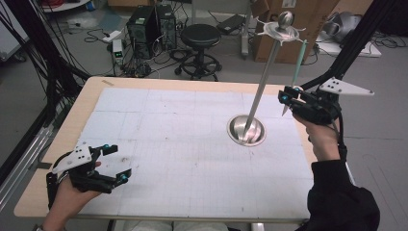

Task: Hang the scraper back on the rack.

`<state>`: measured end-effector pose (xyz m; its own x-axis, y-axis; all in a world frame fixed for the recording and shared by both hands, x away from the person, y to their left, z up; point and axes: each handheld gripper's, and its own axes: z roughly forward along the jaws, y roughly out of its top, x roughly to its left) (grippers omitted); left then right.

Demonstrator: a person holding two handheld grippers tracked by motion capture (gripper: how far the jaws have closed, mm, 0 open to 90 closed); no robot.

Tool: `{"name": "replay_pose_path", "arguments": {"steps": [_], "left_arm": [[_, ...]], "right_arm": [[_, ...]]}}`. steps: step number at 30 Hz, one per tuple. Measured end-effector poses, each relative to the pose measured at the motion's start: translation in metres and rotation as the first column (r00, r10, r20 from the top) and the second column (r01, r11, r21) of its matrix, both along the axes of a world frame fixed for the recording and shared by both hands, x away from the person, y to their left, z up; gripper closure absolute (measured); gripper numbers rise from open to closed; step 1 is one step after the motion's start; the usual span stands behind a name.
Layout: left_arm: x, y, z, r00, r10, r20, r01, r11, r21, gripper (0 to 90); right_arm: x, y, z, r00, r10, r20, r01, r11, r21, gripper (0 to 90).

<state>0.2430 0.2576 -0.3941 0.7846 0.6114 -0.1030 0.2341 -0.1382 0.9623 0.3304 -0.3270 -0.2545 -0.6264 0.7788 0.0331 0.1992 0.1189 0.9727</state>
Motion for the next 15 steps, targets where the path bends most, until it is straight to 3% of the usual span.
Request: {"name": "replay_pose_path", "arguments": {"steps": [7,15], "left_arm": [[0.003,-0.005,0.0,0.9999,-0.01,0.0,0.01,0.9999,-0.006,1.7],[0.011,-0.015,0.002,0.999,-0.044,0.005,0.044,0.9988,-0.022,1.7]], "right_arm": [[-0.021,0.01,-0.022,0.9989,0.044,-0.014,-0.044,0.999,-0.007,41.2],[-0.031,0.029,-0.047,0.9959,0.067,-0.061,-0.069,0.997,-0.041,15.7]]}}
